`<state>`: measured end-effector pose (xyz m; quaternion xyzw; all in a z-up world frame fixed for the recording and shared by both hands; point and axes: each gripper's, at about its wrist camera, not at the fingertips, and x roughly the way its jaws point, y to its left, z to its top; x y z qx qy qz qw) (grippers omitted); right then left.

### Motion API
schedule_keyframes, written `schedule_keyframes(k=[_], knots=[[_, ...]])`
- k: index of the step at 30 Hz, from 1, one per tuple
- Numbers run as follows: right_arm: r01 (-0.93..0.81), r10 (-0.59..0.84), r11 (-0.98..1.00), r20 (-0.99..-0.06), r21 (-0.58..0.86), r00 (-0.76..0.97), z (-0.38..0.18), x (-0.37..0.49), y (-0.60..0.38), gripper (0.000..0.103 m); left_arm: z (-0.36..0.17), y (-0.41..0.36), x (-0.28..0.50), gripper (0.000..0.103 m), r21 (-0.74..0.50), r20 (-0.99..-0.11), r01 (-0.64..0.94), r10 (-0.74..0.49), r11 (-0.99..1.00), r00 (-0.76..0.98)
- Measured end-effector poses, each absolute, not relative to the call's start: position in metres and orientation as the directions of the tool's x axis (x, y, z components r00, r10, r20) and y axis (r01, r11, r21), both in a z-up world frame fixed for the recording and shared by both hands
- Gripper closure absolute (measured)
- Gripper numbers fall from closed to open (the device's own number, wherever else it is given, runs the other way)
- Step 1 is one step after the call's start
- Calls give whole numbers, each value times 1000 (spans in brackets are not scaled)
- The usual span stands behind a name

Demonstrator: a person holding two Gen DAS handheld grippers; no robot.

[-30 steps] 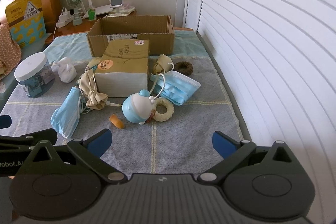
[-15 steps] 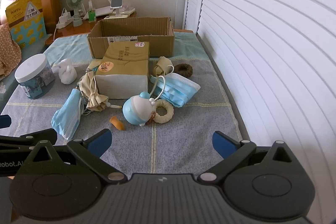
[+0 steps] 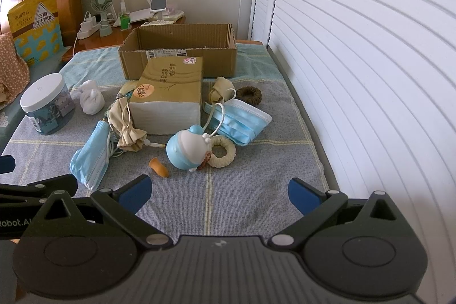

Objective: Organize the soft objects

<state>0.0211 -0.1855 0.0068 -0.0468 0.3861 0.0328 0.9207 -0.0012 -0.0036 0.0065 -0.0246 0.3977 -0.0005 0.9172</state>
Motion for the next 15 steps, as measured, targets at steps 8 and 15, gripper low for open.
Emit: schedule_keyframes(k=[8,15], knots=[[-109,30,992,-706,-68,708,8,23,-186,0,8,-3,3,1,-43,-723,5,-34,999,690],[-139,45,987,-700,-78,712,5,28,-185,0,6,-6,9,1,-13,-714,62,-52,998,698]])
